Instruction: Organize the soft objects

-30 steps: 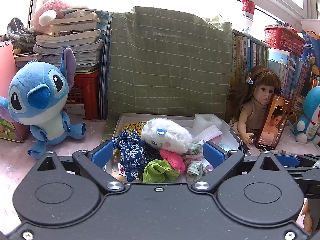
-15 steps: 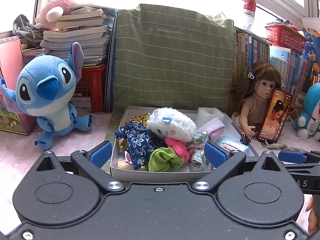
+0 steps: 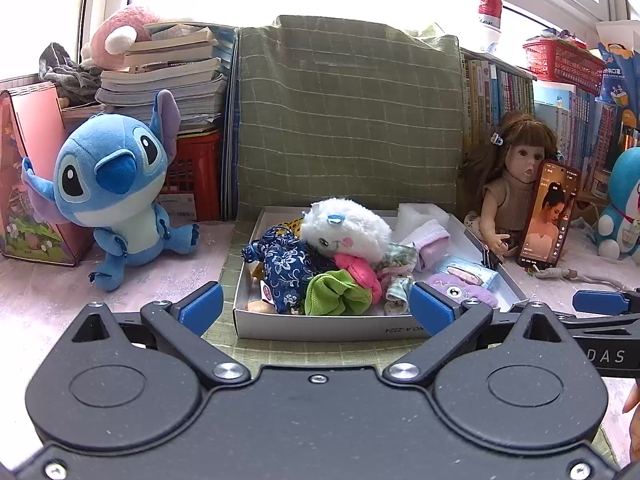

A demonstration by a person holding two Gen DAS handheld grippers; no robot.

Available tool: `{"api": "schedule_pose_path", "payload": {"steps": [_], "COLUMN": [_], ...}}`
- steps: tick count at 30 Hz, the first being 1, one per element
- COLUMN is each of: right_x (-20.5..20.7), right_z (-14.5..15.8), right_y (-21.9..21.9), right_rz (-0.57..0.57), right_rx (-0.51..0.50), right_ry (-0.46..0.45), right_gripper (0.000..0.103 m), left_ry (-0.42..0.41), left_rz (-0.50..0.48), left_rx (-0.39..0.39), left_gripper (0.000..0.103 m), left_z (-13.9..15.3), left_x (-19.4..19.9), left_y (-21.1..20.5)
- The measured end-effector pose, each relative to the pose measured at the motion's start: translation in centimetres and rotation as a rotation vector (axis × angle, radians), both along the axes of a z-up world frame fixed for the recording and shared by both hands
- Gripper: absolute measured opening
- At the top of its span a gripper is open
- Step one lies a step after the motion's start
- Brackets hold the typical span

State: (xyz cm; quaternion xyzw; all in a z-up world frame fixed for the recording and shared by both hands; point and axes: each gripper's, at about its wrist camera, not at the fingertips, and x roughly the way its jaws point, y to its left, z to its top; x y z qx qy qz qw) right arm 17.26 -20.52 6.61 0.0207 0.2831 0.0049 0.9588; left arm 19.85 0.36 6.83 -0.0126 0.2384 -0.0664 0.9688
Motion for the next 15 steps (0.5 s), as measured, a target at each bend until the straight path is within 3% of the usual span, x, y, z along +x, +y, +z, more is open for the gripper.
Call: {"api": "schedule_pose_path", "payload": {"steps": [8, 15], "right_x": [-2.4, -4.7], "right_z": [-0.8, -2.3], "right_y": [0.5, 1.1], "right_rz": [-0.011, -0.011], "right_rx": [-0.022, -0.018], "right_ry": [-0.016, -0.006], "right_gripper": [0.099, 0.099], "left_ry": [-0.005, 0.013], "left_rz": [0.02, 0.044], "left_rx": [0.006, 0.069], "left_gripper": [0.1, 0.1], "left_z": [-1.4, -3.3], "left_x": [-3.0, -5.2], "left_y": [0.5, 0.7]}}
